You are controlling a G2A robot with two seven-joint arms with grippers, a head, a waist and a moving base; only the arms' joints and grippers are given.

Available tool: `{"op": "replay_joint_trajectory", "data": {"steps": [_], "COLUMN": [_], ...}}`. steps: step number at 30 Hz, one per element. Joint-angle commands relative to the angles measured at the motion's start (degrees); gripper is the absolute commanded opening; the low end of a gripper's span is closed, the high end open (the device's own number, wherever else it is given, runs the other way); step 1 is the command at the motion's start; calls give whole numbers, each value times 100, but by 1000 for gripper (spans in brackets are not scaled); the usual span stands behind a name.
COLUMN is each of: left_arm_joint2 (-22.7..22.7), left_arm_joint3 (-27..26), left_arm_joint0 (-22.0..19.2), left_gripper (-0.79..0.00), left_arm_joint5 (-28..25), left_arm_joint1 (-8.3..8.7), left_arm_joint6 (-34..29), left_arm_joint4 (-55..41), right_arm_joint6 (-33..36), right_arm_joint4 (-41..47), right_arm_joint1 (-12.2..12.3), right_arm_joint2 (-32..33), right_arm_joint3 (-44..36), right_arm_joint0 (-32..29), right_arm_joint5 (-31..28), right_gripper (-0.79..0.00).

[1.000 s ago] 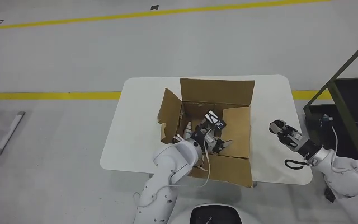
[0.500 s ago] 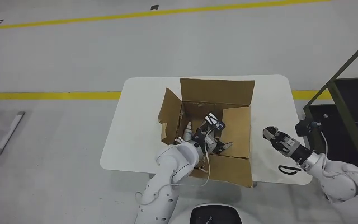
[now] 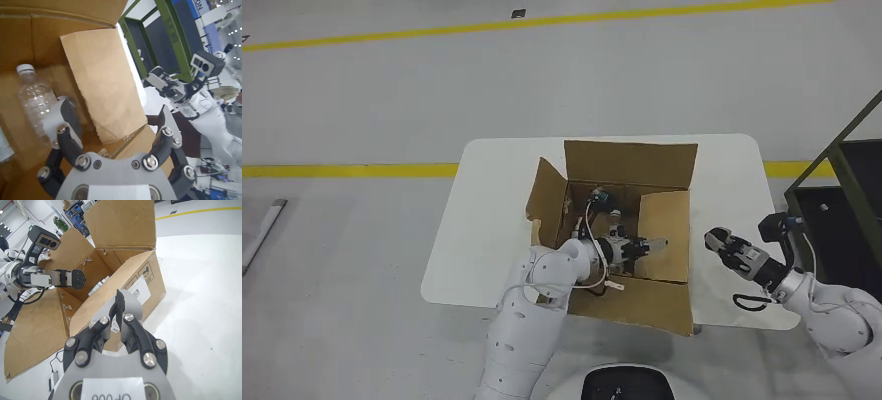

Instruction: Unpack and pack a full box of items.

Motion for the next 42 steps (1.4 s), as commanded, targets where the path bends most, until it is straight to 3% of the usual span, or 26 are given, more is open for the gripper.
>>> {"op": "replay_joint_trajectory", "data": {"steps": [1,11,27,29,31,32,36,42], "left_arm_joint2": [27,276,493,497,503,508,661,872], "left_arm_joint3": [187,971,1214,1210,1163,1139,987,1031], "left_arm_joint0": [-83,-399,-635,-646,-661,-664,-746,-923], "left_gripper": [0,0,0,0,0,0,0,0], "left_arm_joint5": [129,343,-34,-57,-103,-128,-559,-736], "left_arm_joint1": [1,7,40,45,53,59,89,71], "left_arm_joint6": [-126,-97,-461,-481,-483,-507,-800,-847], "left_arm_joint4": [-100,-313,-1339,-1513,-1630,-1694,-1757,-2065], "right_arm_joint6": [26,130,279,264,200,181,220,702], "right_arm_joint4": [-8,-6,119,143,244,300,876,1951], "right_arm_joint1": [-7,-48,-123,-126,-126,-122,-96,-36], "right_arm_joint2": [-26,-174,-426,-405,-334,-283,40,511], "right_arm_joint3": [2,168,332,359,380,377,368,271], "right_arm_joint0": [5,121,397,423,420,403,270,108], "right_arm_joint5": [24,37,8,-2,-1,-6,51,-47], "right_gripper": [-785,-785,-785,-730,-523,-496,-440,-431]}}
